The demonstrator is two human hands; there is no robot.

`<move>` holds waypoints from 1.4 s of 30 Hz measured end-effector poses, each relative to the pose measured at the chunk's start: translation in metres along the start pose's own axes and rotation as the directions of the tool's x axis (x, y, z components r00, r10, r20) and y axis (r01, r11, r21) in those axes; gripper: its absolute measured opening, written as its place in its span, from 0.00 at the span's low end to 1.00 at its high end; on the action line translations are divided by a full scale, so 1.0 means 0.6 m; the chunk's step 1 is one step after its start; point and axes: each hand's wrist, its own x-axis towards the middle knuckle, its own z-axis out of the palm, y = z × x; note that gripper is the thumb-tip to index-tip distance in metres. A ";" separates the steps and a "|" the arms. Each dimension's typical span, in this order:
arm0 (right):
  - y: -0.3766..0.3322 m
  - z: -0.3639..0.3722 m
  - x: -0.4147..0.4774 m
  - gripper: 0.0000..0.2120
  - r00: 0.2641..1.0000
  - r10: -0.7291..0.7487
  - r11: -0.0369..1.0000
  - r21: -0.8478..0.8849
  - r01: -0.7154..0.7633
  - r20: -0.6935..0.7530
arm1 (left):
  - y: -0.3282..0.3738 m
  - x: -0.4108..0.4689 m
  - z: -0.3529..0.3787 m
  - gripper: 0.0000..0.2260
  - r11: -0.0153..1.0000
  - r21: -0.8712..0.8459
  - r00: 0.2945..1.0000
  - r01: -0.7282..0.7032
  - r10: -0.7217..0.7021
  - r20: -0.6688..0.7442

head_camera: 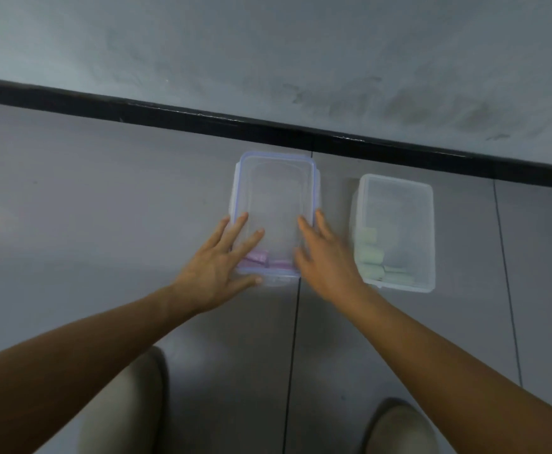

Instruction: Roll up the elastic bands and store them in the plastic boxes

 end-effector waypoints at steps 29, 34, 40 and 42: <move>0.009 0.075 -0.042 0.45 0.999 0.039 0.983 0.178 -0.032 -0.035 | 0.030 0.014 0.033 0.32 0.964 0.265 0.999 -0.035 0.037 -0.004; 0.019 0.065 -0.038 0.50 0.999 0.034 0.957 0.289 -0.026 -0.024 | 0.037 0.003 0.022 0.39 0.991 0.118 0.998 0.059 -0.056 -0.029; 0.020 0.038 -0.027 0.42 0.984 0.107 0.912 0.409 -0.040 -0.143 | 0.025 0.002 0.001 0.41 0.993 -0.012 0.990 0.115 -0.115 -0.076; 0.022 0.030 -0.019 0.37 0.966 0.196 0.887 0.449 -0.103 -0.165 | 0.026 0.001 -0.009 0.39 0.982 -0.079 0.977 0.172 -0.180 -0.117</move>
